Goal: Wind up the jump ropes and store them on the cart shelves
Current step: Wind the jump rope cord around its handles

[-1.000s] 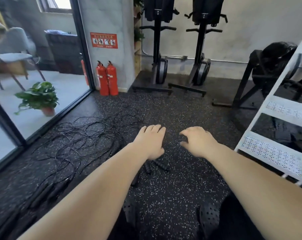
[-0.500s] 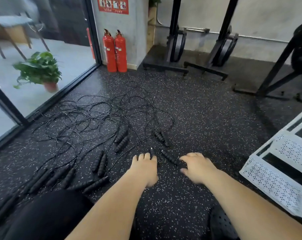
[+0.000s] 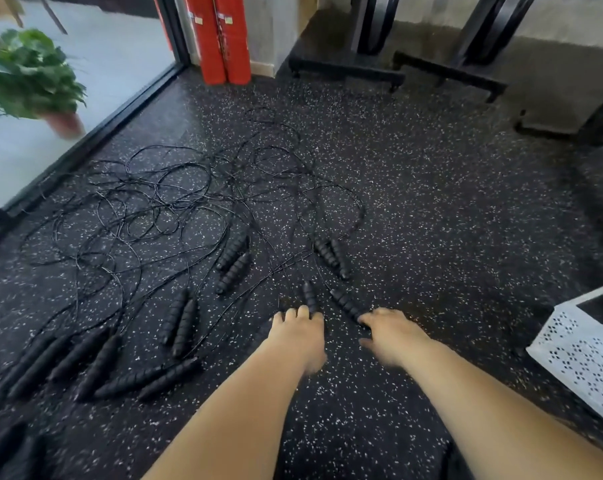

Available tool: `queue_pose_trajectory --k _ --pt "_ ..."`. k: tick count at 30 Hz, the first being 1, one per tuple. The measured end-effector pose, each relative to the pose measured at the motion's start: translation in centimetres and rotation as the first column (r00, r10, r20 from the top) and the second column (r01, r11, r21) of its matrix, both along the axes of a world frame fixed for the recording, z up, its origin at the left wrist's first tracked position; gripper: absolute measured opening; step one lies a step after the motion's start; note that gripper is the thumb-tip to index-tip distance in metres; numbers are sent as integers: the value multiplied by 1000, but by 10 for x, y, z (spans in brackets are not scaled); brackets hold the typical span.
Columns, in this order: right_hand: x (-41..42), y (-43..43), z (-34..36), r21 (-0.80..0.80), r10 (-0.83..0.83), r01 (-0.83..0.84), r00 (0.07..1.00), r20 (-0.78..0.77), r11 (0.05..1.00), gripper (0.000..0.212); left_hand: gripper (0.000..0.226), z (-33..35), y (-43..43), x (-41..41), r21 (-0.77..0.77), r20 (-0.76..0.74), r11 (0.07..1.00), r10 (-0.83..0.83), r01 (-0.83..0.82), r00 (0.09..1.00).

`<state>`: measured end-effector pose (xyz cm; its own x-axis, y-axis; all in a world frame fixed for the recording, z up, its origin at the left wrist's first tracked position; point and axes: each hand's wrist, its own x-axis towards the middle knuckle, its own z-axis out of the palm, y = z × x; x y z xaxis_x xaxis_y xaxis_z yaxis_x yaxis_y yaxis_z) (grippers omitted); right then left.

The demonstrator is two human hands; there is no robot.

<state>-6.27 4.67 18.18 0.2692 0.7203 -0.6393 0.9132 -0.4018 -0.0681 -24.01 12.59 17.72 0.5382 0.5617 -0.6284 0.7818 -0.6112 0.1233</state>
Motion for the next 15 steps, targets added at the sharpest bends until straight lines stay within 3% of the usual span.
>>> queue_pose_trajectory --k 8,15 --pt "24 64 -80 3 -19 19 997 -69 1000 60 73 -60 51 34 -94 -9 993 77 -78 997" --pt "32 71 -146 -103 -127 116 985 -115 988 62 77 -115 63 45 -228 5 953 204 -197 979"
